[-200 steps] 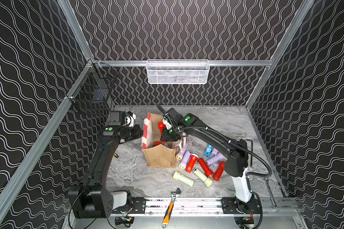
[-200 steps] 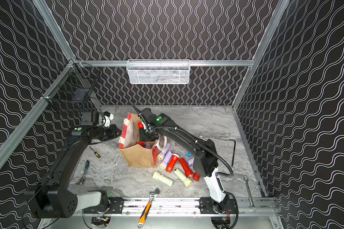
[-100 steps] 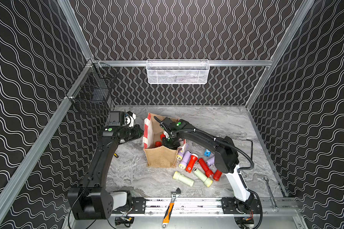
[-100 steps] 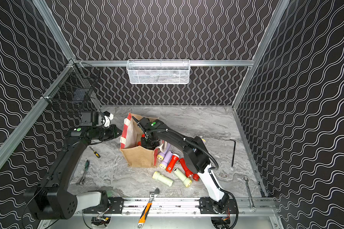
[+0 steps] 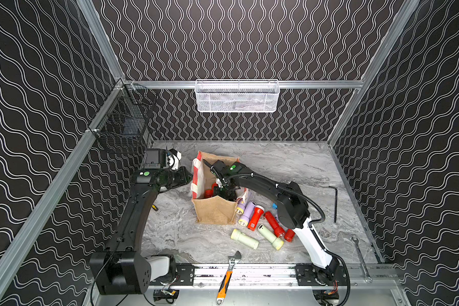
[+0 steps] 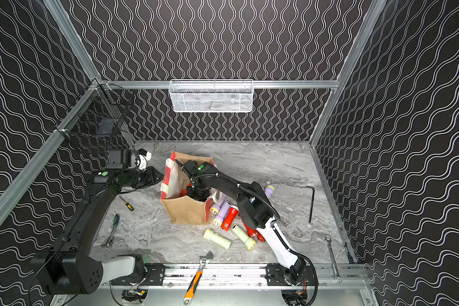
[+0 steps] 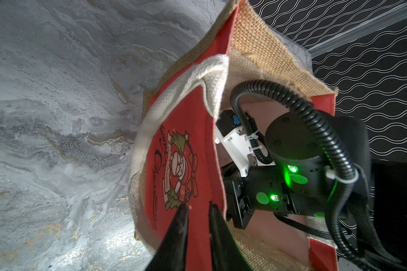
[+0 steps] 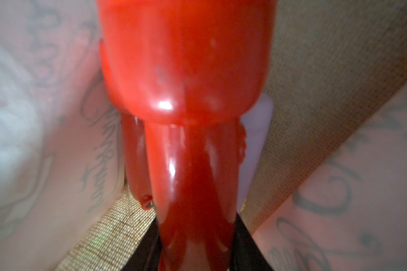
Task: Put the flashlights into the tote bags
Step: Place the flashlight in the canvas bag.
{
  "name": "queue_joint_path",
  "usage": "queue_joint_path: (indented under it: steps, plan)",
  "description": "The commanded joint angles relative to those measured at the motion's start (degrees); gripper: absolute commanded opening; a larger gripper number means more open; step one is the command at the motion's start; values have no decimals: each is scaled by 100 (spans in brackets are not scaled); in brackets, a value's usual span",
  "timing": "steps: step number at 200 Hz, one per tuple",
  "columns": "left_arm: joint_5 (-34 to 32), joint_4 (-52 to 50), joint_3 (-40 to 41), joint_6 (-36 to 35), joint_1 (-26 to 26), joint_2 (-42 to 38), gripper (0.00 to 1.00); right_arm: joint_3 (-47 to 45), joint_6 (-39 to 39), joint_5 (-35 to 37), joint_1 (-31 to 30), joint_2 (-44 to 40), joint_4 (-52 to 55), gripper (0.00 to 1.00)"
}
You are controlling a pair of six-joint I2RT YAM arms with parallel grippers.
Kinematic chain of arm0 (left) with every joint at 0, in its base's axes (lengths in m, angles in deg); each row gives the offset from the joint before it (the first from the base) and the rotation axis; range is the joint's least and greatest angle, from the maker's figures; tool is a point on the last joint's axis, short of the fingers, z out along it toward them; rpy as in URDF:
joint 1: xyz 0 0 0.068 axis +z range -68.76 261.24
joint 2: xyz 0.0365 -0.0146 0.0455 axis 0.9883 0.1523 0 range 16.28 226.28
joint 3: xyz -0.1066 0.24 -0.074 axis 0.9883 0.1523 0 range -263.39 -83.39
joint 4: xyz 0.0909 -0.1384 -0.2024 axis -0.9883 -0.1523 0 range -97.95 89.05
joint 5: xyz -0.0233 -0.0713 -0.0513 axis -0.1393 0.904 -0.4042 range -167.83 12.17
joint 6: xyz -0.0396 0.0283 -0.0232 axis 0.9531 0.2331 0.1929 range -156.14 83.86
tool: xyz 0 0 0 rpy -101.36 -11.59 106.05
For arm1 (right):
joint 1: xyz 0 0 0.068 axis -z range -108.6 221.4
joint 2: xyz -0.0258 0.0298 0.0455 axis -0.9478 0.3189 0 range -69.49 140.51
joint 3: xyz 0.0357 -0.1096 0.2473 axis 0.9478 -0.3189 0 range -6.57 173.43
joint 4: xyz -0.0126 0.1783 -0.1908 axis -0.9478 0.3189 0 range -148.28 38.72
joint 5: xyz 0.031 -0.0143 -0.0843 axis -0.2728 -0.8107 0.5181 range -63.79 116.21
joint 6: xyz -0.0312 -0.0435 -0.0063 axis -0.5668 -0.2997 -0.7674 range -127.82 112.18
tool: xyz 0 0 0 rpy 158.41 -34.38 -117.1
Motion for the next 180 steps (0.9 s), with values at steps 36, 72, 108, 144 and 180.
queue_joint_path:
  steps: [36, 72, 108, 144, 180]
  plan:
    - [-150, 238, -14, 23, 1, -193, 30, 5, -85, 70, 135, -94, 90, 38]
    - [95, 299, -13, -28, 8, -302, 34, -13, -154, -168, 139, -16, 32, 47]
    - [-57, 20, -56, -85, 6, -18, 36, 172, -165, -263, 155, 175, 72, 49]
    - [421, 147, -14, -106, 7, 160, 37, 87, -172, -517, 187, 264, -57, 53]
    - [378, 83, -14, -135, -10, 263, 34, 5, -54, -861, 229, 344, -309, 57]
